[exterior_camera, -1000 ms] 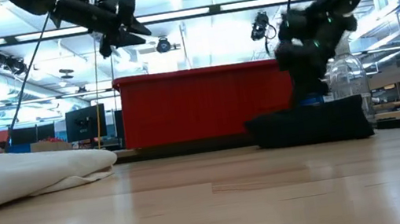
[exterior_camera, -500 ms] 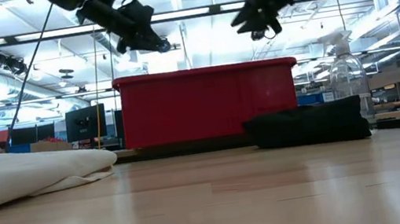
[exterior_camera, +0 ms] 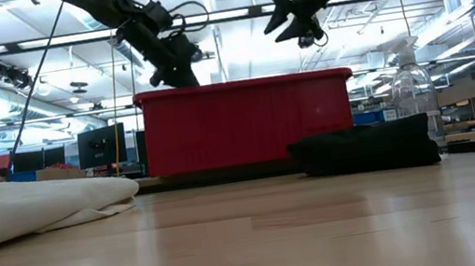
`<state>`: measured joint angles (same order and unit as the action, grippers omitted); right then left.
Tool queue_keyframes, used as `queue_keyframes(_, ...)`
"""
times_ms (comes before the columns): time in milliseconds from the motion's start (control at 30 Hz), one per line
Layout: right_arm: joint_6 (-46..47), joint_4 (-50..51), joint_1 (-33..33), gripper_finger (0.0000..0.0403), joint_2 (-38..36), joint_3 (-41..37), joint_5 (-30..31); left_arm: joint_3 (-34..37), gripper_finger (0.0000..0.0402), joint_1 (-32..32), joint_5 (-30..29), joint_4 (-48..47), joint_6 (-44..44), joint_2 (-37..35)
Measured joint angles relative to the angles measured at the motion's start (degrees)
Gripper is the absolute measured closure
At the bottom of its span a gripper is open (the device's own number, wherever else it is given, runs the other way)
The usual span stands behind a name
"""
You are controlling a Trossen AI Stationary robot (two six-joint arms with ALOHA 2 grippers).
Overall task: Fold Laundry from Bin
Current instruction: Remove the gray shorts from the red laundry bin
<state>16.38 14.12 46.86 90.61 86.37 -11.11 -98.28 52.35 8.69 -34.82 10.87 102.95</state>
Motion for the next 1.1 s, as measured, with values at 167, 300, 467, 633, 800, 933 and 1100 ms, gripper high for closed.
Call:
queue_keyframes(167, -0.02, 2.51, 0.84, 0.0206, 3.69, 3.51, -2.39, -0.17, 0.0239, 1.07, -0.06, -1.48, -0.59, 0.69)
queue_keyframes(300, -0.29, 3.72, 1.02, 0.0206, 5.10, 5.15, -3.12, -0.24, 0.0239, 1.15, -0.04, -3.94, -0.63, 0.66)
queue_keyframes(467, -1.49, 3.56, 1.39, 0.0206, 5.29, 7.11, -2.58, -0.11, 0.0239, 1.14, 0.32, -7.79, -1.28, 0.62)
queue_keyframes(633, -7.18, 3.40, 2.11, 0.0206, 5.37, 9.50, 4.93, 0.07, 0.0239, 1.12, 0.61, -13.61, -1.27, 0.80)
queue_keyframes(800, -10.52, 3.31, 5.44, 0.0206, 8.26, 9.75, 10.01, 0.31, 0.0239, 1.18, -0.77, -19.88, 1.10, 0.99)
queue_keyframes(933, -10.05, 2.48, 8.27, 0.0205, 12.58, 9.74, 7.35, 0.44, 0.0240, 1.36, -1.03, -24.34, 2.11, 1.06)
queue_keyframes(1100, -8.52, 3.32, 9.87, 0.0189, 19.53, 13.02, -0.92, 0.56, 0.0240, 1.40, -0.66, -23.32, 2.15, 1.17)
